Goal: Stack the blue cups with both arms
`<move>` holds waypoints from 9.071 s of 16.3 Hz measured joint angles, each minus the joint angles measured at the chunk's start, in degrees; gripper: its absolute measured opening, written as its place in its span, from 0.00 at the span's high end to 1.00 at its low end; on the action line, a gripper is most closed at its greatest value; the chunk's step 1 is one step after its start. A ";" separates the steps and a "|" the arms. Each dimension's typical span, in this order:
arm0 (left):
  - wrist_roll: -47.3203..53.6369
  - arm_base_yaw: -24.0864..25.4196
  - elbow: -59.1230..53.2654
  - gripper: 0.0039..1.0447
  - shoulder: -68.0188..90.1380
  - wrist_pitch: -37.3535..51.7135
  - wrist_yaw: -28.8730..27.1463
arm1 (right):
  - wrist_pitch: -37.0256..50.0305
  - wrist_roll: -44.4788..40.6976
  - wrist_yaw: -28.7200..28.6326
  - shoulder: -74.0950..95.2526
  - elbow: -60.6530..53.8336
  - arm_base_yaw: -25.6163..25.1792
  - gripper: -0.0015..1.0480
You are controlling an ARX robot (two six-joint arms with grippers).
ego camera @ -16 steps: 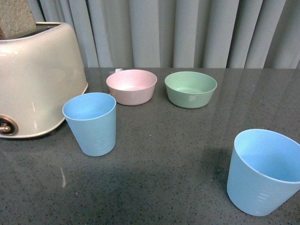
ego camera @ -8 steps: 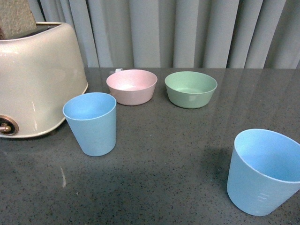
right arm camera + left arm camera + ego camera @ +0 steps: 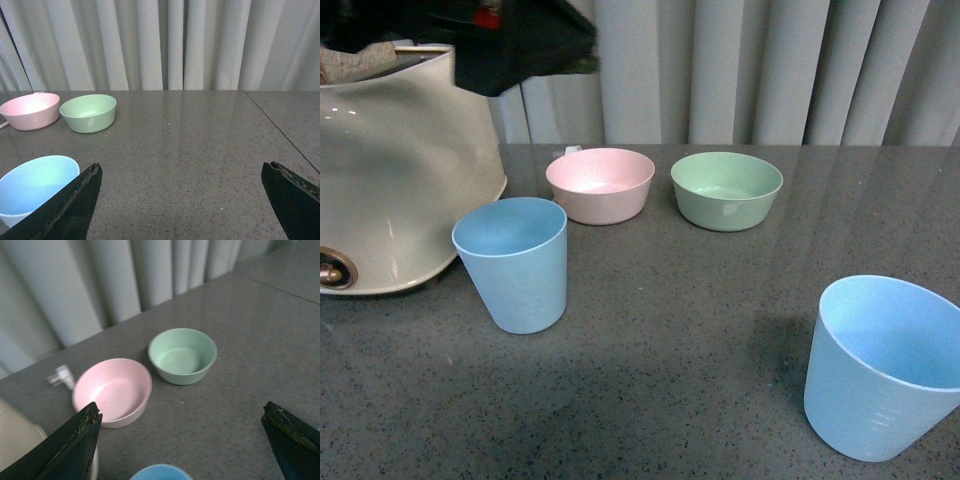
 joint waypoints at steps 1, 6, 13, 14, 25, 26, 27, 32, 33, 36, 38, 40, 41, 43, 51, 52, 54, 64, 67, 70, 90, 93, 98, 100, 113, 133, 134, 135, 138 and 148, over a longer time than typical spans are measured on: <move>3.89 -3.21 3.04 0.06 2.12 -6.78 0.68 | 0.00 0.00 0.00 0.00 0.00 0.00 0.06; 12.31 -3.80 6.23 0.06 3.56 -25.99 3.04 | 0.00 0.00 0.00 0.00 0.00 0.00 0.06; 20.22 -2.82 5.01 0.06 3.08 -29.07 -2.58 | 0.00 0.00 0.00 0.00 0.00 0.00 0.06; 20.81 -2.82 4.57 0.06 3.02 -29.11 -2.78 | 0.00 0.00 -0.02 0.00 0.00 0.00 0.06; 26.27 -3.45 2.56 0.06 8.85 -25.62 -7.34 | 0.00 0.00 0.00 0.00 0.00 0.00 0.06; 26.49 -3.67 2.56 0.06 8.94 -25.66 -7.32 | 0.00 0.00 0.00 0.00 0.00 0.00 0.06; 26.82 -3.85 2.56 0.11 8.94 -25.51 -7.41 | 0.00 -0.02 -0.02 0.00 0.00 0.00 0.06; 27.34 -4.13 2.54 0.58 9.86 -25.33 -7.78 | 0.00 0.00 0.00 0.00 0.00 0.00 0.06; 27.34 -4.11 2.54 0.68 9.86 -25.33 -7.85 | 0.00 0.00 0.00 0.00 0.00 0.00 0.06; 27.32 -3.80 2.56 0.96 9.84 -25.24 -8.00 | 0.00 0.00 -0.02 0.00 0.00 0.00 0.06; 27.32 -3.45 2.58 0.98 9.53 -25.49 -7.69 | 0.00 0.00 0.00 0.00 0.00 0.00 0.06; 27.32 -3.30 2.60 0.98 9.33 -25.94 -7.50 | 0.00 0.00 -0.02 0.00 0.00 0.00 0.06; 27.32 -3.10 2.69 0.98 9.07 -26.56 -7.26 | 0.00 0.00 0.00 0.00 0.00 0.00 0.06; 27.30 -3.43 3.26 0.98 8.37 -27.78 -6.51 | 0.00 -0.02 -0.02 0.00 0.00 0.00 0.06; 26.21 -11.93 7.80 0.98 8.68 -28.15 -5.81 | 0.00 0.00 -0.02 0.00 0.00 0.00 0.06; 25.97 -13.20 8.17 0.98 9.25 -28.04 -5.86 | 0.00 -0.02 0.00 0.00 0.00 0.00 0.06; 25.51 -15.34 8.63 0.98 10.34 -28.02 -5.75 | 0.00 0.00 -0.02 0.00 0.00 0.00 0.06; 24.55 -21.86 9.11 0.98 12.76 -30.69 -4.33 | 0.00 0.00 0.00 0.00 0.00 0.00 0.06; 24.74 -22.86 9.57 0.98 13.77 -32.13 -4.04 | 0.00 -0.02 0.00 0.00 0.00 0.00 0.06; 24.83 -23.15 9.81 0.98 14.03 -32.13 -4.04 | 0.00 0.00 -0.02 0.00 0.00 0.00 0.06; 11.93 -4.85 15.93 0.06 5.51 -22.27 5.20 | 0.02 0.00 -0.02 0.00 0.00 0.00 0.06; 7.54 1.92 15.93 0.06 3.69 -17.94 3.32 | 0.00 0.00 0.00 0.00 0.00 0.00 0.06; -10.21 8.37 -16.02 0.61 -19.37 18.56 -31.10 | 0.02 -0.02 -0.02 0.00 0.00 0.00 0.06; -10.93 8.81 -25.42 0.84 -21.64 20.48 -28.59 | 0.00 0.00 -0.02 0.00 0.00 0.00 0.06; -11.54 15.54 -47.54 0.99 -46.82 18.43 -22.34 | 0.02 0.00 0.00 0.00 0.00 0.00 0.06; -11.54 15.54 -51.34 0.99 -70.25 -0.11 -22.29 | 0.02 0.00 0.00 0.00 0.00 0.00 0.06; -11.54 15.54 -51.34 0.99 -70.95 -0.72 -22.32 | 0.02 0.00 0.02 0.00 0.00 0.00 0.06; -11.54 15.54 -51.34 0.99 -71.52 -1.29 -22.29 | 0.02 0.00 0.00 0.00 0.00 0.00 0.06; -11.56 15.54 -51.30 0.99 -80.19 -11.61 -22.36 | 0.02 0.00 0.00 0.00 0.00 0.00 0.06; -11.65 15.52 -51.32 0.72 -80.50 -11.19 -22.32 | 0.04 0.00 0.00 0.00 0.00 0.00 0.06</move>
